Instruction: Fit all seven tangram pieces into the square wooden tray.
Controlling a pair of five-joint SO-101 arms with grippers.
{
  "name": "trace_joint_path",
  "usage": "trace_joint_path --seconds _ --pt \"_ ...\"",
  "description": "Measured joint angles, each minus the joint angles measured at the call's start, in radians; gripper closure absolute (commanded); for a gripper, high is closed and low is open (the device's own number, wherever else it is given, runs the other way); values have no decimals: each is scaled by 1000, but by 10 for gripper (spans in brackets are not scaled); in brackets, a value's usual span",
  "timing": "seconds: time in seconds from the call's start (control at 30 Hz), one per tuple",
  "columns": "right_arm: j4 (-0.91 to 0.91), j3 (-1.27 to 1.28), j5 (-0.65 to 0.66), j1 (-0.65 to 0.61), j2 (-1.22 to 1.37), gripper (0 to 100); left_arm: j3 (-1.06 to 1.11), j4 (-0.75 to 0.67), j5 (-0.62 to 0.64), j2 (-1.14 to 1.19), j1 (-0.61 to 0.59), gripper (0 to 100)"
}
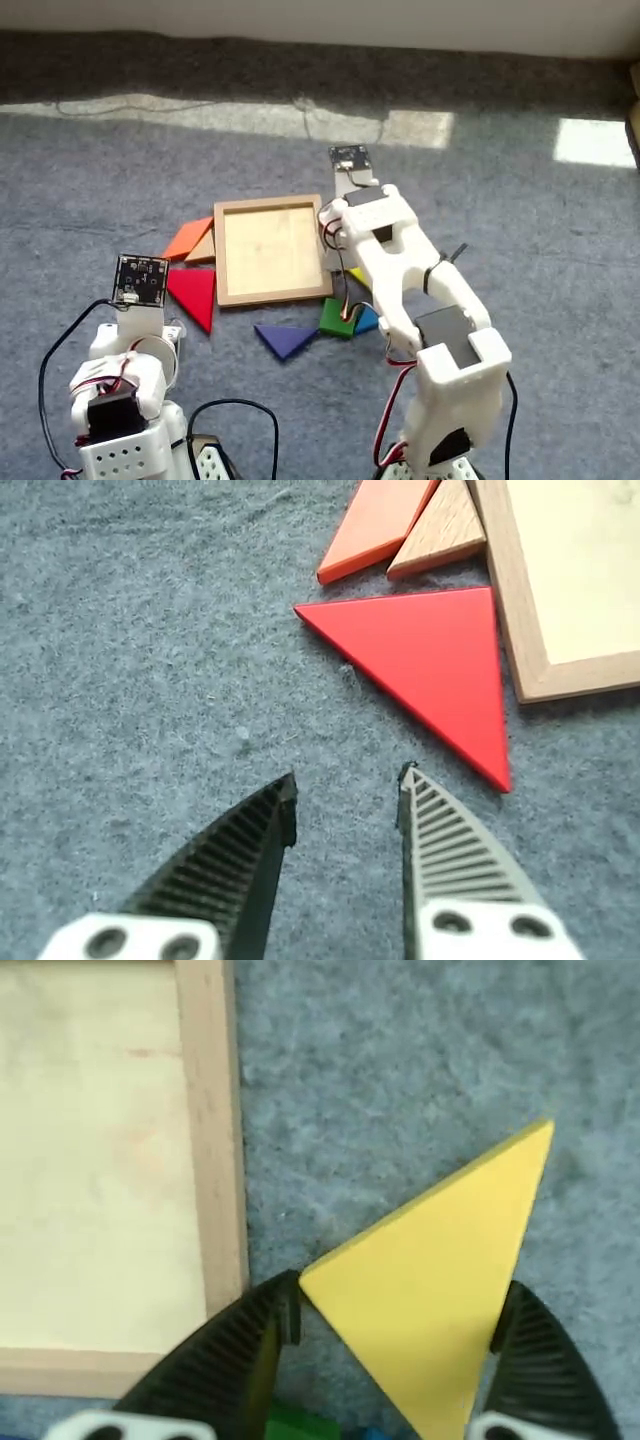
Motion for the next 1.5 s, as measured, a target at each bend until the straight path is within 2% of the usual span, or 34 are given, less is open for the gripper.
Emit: trace_joint_path --seconds 0.5,0.63,0.93,1.1,1.27,1.4,1.5 --pt "-49 0 -64 -11 12 714 0 0 0 0 0 814" --pt "-49 0 -64 -11 12 766 0 0 0 0 0 815" --pt "-34 0 17 -9 9 790 0 0 0 0 0 815" --pt "0 2 74 -12 -80 793 0 0 0 0 0 815" --pt "6 37 137 54 -146 793 0 0 0 0 0 814" --pt "8 38 143 150 -147 789 0 0 0 0 0 813" --pt "52 38 144 163 -147 789 0 0 0 0 0 813"
